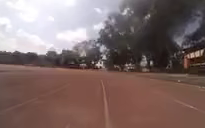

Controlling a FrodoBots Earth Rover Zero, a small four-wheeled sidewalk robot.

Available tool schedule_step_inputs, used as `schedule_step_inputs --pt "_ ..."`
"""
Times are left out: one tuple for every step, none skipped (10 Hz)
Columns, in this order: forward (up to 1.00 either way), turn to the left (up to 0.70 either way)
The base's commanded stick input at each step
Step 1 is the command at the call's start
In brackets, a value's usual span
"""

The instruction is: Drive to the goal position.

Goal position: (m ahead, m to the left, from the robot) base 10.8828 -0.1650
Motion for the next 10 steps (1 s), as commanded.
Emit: schedule_step_inputs --pt "0.7 0.0" --pt "0.7 0.0" --pt "0.7 0.0" --pt "0.7 0.0" --pt "0.7 0.0" --pt "0.7 0.0" --pt "0.7 0.0" --pt "0.7 0.0" --pt "0.7 0.0" --pt "0.7 0.0"
